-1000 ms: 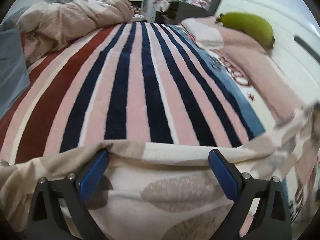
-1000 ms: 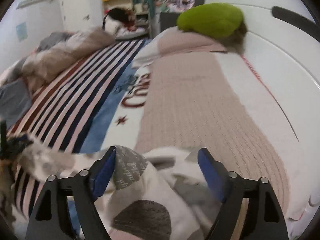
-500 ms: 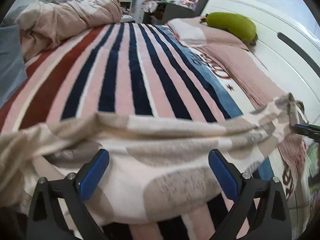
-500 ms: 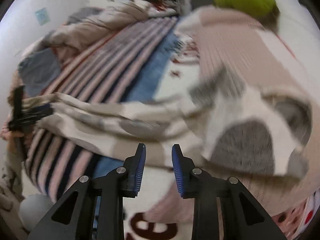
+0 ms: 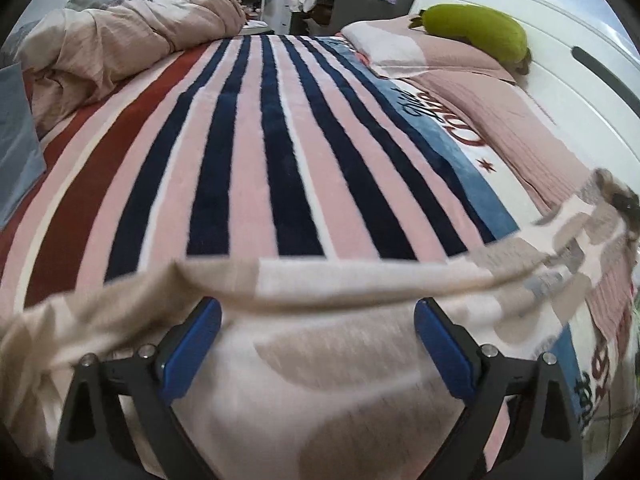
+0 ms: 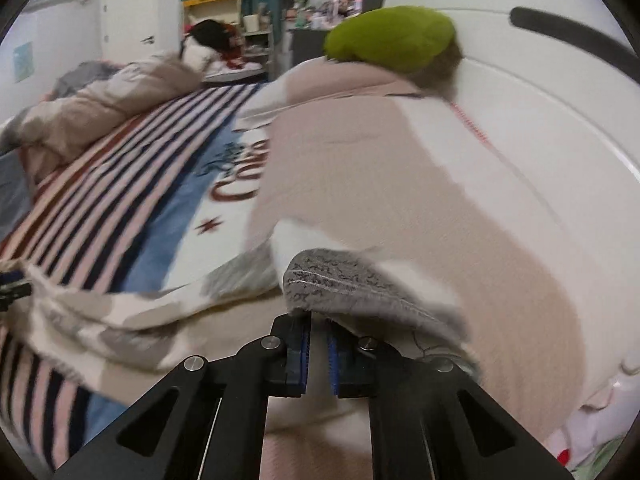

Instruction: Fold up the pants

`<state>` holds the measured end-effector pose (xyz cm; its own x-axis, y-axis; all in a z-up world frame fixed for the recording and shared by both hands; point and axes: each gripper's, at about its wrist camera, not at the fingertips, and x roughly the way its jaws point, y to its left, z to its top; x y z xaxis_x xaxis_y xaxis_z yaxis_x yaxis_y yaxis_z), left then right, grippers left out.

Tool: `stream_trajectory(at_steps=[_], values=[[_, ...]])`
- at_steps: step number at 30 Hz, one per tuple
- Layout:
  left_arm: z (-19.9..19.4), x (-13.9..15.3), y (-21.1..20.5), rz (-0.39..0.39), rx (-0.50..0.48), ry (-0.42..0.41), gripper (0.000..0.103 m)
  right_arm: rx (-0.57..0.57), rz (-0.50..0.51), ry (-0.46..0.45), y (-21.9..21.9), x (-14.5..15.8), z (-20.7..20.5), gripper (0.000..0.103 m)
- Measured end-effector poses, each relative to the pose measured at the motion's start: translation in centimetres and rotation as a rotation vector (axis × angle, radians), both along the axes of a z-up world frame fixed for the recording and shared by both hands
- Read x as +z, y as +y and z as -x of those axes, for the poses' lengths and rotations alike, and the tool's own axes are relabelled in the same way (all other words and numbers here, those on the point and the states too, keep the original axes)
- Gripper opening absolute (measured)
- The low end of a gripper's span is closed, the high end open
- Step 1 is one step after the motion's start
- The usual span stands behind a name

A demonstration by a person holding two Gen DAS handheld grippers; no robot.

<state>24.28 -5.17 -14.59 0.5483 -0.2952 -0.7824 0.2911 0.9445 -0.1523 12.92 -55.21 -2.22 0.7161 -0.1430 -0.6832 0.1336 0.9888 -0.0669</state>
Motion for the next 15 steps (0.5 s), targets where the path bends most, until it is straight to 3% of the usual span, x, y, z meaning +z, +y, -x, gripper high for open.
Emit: stream_trajectory(at_steps=[2,4,5,6,8,10,12,15], values=[[-1.4,-0.2,0.1,-0.030,0.036,-0.007,0.096,-0.041,0.023,-0.008,-1.4,0.1,-0.9,0.004],[-2.4,-0.5,0.2,-0.062,0.063,-0.018,0.096,-0.094,0.060,-0.034,-2.6,0.5,-1.6,0.022],[-2.9,-0.6,0.2,-0.090,0.084,-0.038,0.096,-0.112,0.086,-0.058,-3.1,0.8,-1.6,0.036],[-3.4,-0.5,0.3,-0.125,0.117,-0.065,0.096,-0.130,0.109,-0.081,-3.4,1.0,-1.6,0.041],[-3.9,0.0,0.8,-0.143,0.170,-0.100,0.096,-0.148,0.090,-0.108,-4.1,1.5,-1.3,0.041],[-3.8,1.0,1.8,-0.100,0.188,-0.120,0.096,-0.131,0.034,-0.129,-4.0,1.9,-0.4,0.044],[-2.7,2.4,2.8,-0.057,0.189,-0.137,0.096,-0.108,-0.004,-0.136,-3.3,1.9,0.7,0.057],[-0.5,3.9,4.3,-0.016,0.180,-0.136,0.096,-0.079,-0.066,-0.143,-1.8,1.5,3.3,0.060]])
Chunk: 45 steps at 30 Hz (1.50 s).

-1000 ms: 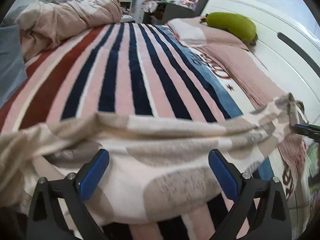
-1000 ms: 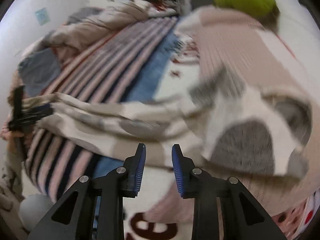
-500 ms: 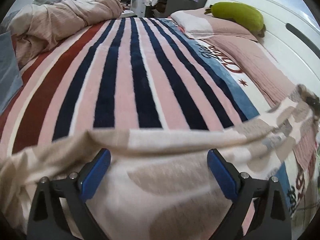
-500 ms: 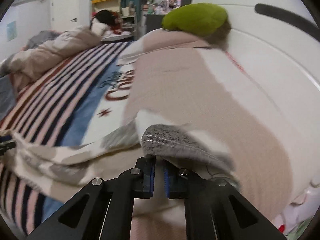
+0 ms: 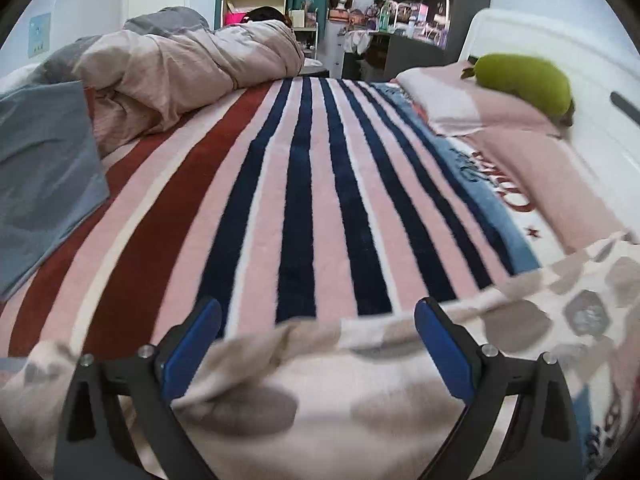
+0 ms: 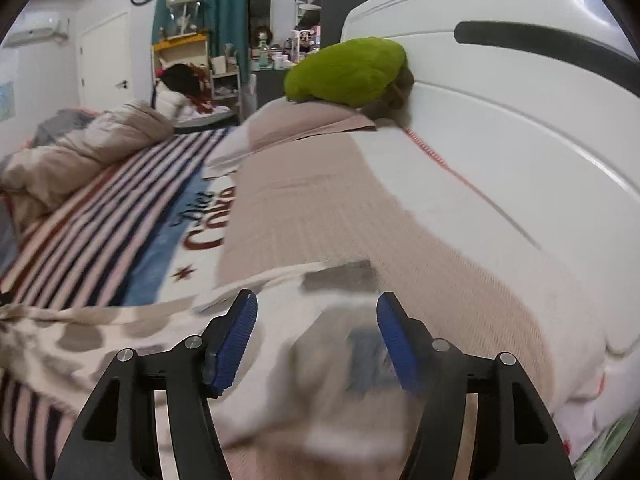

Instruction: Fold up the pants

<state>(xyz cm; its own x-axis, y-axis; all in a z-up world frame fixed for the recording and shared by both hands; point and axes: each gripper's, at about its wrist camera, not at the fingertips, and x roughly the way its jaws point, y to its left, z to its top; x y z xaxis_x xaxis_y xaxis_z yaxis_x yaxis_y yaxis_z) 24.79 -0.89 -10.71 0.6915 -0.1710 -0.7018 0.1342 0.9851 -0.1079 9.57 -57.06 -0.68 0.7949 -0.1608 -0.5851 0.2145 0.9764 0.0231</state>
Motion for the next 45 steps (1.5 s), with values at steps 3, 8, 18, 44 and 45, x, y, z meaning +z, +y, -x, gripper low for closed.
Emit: stream_trajectory(at_steps=[3,8,18,44,45], values=[[3.5,1.0,2.0,0.057,-0.007,0.020,0.096,0.020,-0.102,0.015,0.9,-0.9,2.3,0.062],[8.9,0.5,5.0,0.096,0.036,0.083,0.096,0.042,-0.220,0.053,2.0,-3.2,5.2,0.062],[11.7,-4.6,8.6,0.288,0.142,0.215,0.096,0.016,-0.258,0.009,2.0,-5.0,3.7,0.064],[6.9,-1.3,10.4,0.280,0.278,-0.034,0.014,-0.084,-0.074,-0.184,1.3,-1.0,0.9,0.007],[7.2,-1.0,10.1,0.282,0.270,-0.034,0.015,-0.090,-0.069,-0.192,1.2,-0.5,1.6,0.007]])
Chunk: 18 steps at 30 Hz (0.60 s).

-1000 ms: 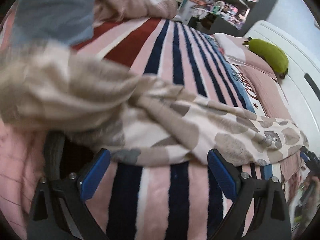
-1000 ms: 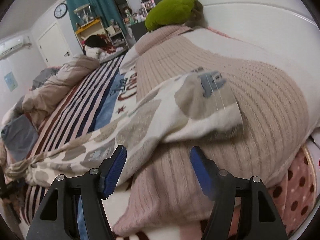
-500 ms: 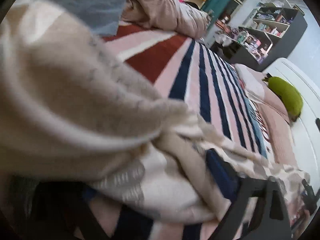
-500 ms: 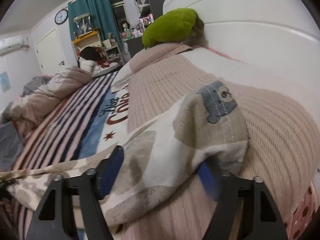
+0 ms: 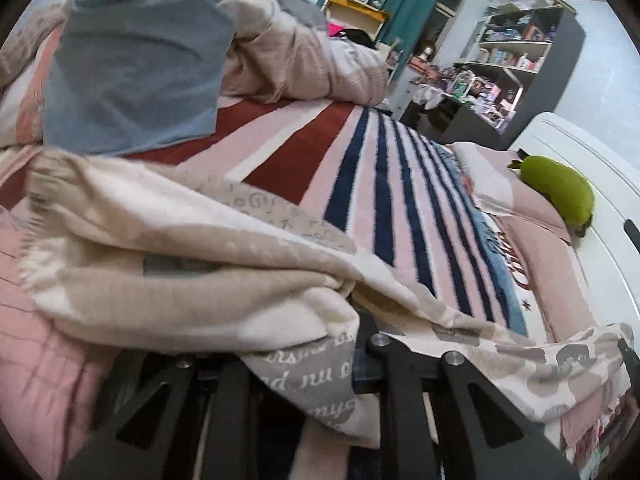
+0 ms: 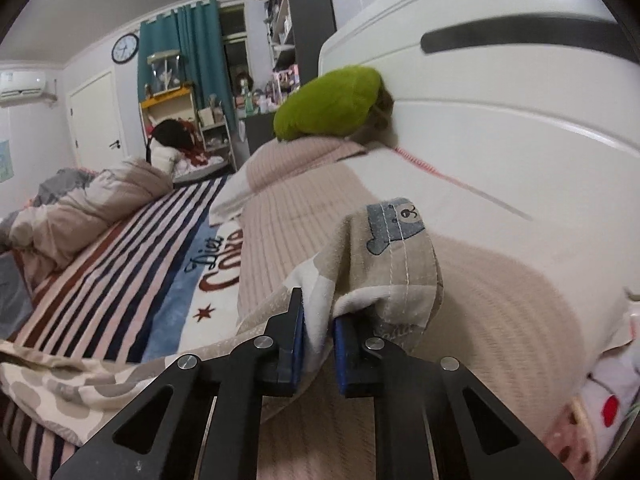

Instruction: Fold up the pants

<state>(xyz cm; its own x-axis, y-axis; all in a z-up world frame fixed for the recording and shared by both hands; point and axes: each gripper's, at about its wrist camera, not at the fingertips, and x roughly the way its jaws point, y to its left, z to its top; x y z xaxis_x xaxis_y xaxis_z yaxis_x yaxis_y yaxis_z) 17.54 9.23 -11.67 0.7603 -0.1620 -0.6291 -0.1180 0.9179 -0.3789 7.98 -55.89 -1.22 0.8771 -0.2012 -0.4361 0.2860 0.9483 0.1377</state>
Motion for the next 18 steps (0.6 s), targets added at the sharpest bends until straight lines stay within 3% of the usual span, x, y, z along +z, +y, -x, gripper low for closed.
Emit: stream_trajectory(at_steps=[4,11,14,16,17,18], values=[[2.0,1.0,0.2,0.076,-0.059,0.010,0.014,-0.026,-0.004,0.012,-1.3,1.1,3.2,0.007],[4.8,-1.1,-1.1,0.061,-0.147,0.155,0.016,-0.057,-0.103,0.107,-3.7,-0.8,7.9,0.008],[5.6,-2.2,-1.9,-0.024,-0.160,0.216,0.025,-0.058,-0.126,0.149,-3.9,-2.3,8.6,0.019],[6.1,-2.1,-1.9,-0.082,-0.165,0.246,0.049,-0.050,-0.138,0.156,-3.8,-2.9,9.2,0.039],[6.7,-1.5,-2.0,-0.141,-0.157,0.256,0.056,-0.050,-0.147,0.152,-3.7,-3.0,9.6,0.051],[7.3,-0.7,-2.0,-0.178,-0.155,0.248,0.063,-0.049,-0.153,0.146,-3.6,-3.1,10.1,0.055]])
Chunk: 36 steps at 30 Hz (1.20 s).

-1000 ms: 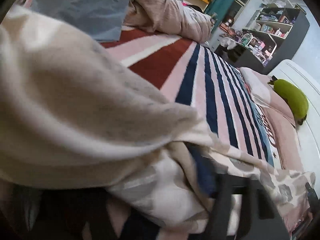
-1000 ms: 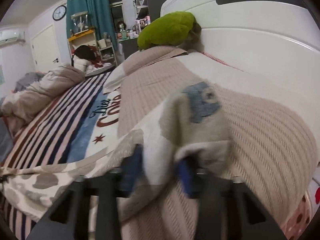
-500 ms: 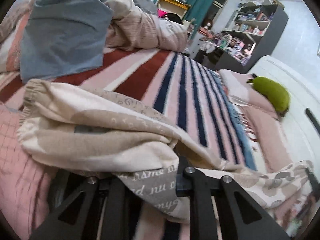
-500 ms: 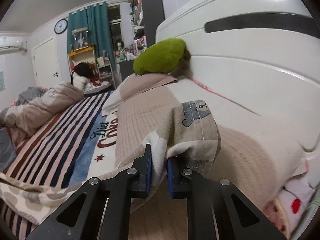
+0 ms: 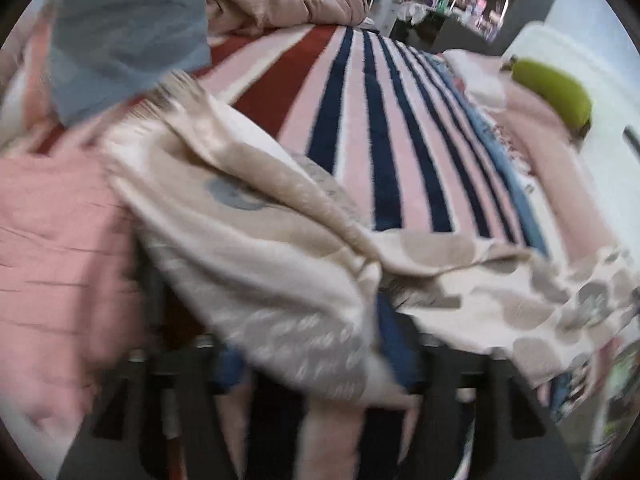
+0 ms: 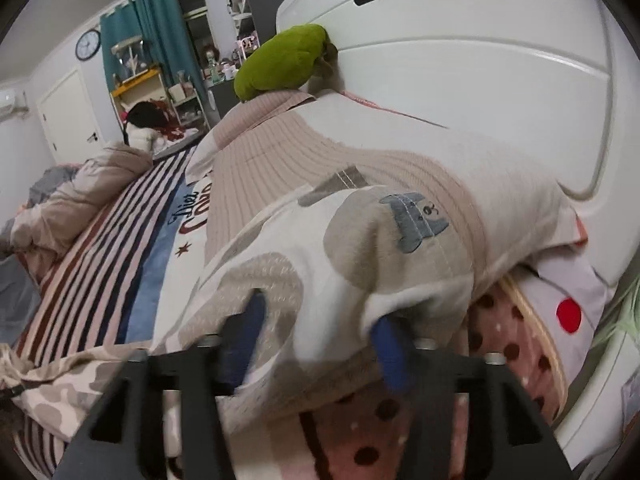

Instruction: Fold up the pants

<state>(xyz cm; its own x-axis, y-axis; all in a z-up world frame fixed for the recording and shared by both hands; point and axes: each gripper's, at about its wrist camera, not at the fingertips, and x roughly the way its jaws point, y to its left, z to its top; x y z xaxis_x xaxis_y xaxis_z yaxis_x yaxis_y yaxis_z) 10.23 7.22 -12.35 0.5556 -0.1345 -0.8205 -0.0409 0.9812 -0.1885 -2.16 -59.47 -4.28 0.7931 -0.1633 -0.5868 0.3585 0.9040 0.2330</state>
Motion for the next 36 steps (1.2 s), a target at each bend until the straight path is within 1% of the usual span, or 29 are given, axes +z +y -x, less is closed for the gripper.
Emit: stream_trajectory(at_steps=[1,3,5,7,9,11,12,15,17,19,22,26,27,29,31,33,36], values=[[0.8,0.6,0.2,-0.016,-0.008,-0.011,0.064,-0.002,0.005,0.001,0.1,0.0,0.4,0.055],[2.2,2.7,0.5,-0.057,-0.010,-0.042,0.066,-0.023,0.036,-0.002,0.7,0.2,1.7,0.056],[3.0,4.4,0.9,-0.064,-0.009,-0.086,0.068,-0.020,0.061,-0.022,1.7,0.5,3.0,0.056],[3.1,5.6,1.2,-0.056,-0.013,-0.118,0.069,-0.007,0.071,-0.052,2.8,0.9,3.8,0.056],[2.1,6.1,1.0,-0.010,-0.049,-0.127,0.069,0.021,0.063,-0.080,3.7,1.3,4.3,0.056],[0.8,5.4,0.4,0.023,-0.089,-0.100,0.069,0.058,0.042,-0.107,4.5,1.9,4.4,0.056],[0.0,4.9,-0.1,0.028,-0.108,-0.080,0.068,0.077,0.038,-0.114,4.9,2.2,4.3,0.056],[-2.4,2.2,-1.5,-0.034,-0.137,0.002,0.061,0.121,0.047,-0.122,6.4,2.8,4.1,0.057],[-3.7,0.9,-1.7,-0.049,-0.129,0.046,0.061,0.141,0.046,-0.120,7.1,2.8,3.5,0.058],[-4.8,0.4,-1.6,-0.070,-0.118,0.046,0.061,0.159,0.040,-0.119,7.6,2.8,3.2,0.058],[-7.4,0.6,-0.9,-0.099,-0.089,0.004,0.061,0.176,0.019,-0.117,8.0,2.6,2.4,0.058],[-10.1,0.6,0.8,-0.123,-0.011,-0.038,0.061,0.187,-0.001,-0.108,8.2,2.1,1.6,0.058],[-10.3,0.7,1.1,-0.131,0.010,-0.052,0.062,0.189,0.000,-0.104,8.3,1.9,1.5,0.058],[-9.6,1.4,1.8,-0.126,0.035,-0.082,0.065,0.192,0.002,-0.094,8.3,1.6,1.4,0.058],[-8.0,2.6,2.7,-0.095,0.048,-0.115,0.076,0.189,-0.001,-0.089,8.2,1.4,1.4,0.058],[-6.2,3.5,3.2,-0.064,0.054,-0.130,0.078,0.184,-0.001,-0.093,8.1,1.4,1.6,0.058],[-2.3,4.6,3.5,0.016,0.039,-0.140,0.079,0.191,-0.009,-0.107,8.2,1.4,2.0,0.059]])
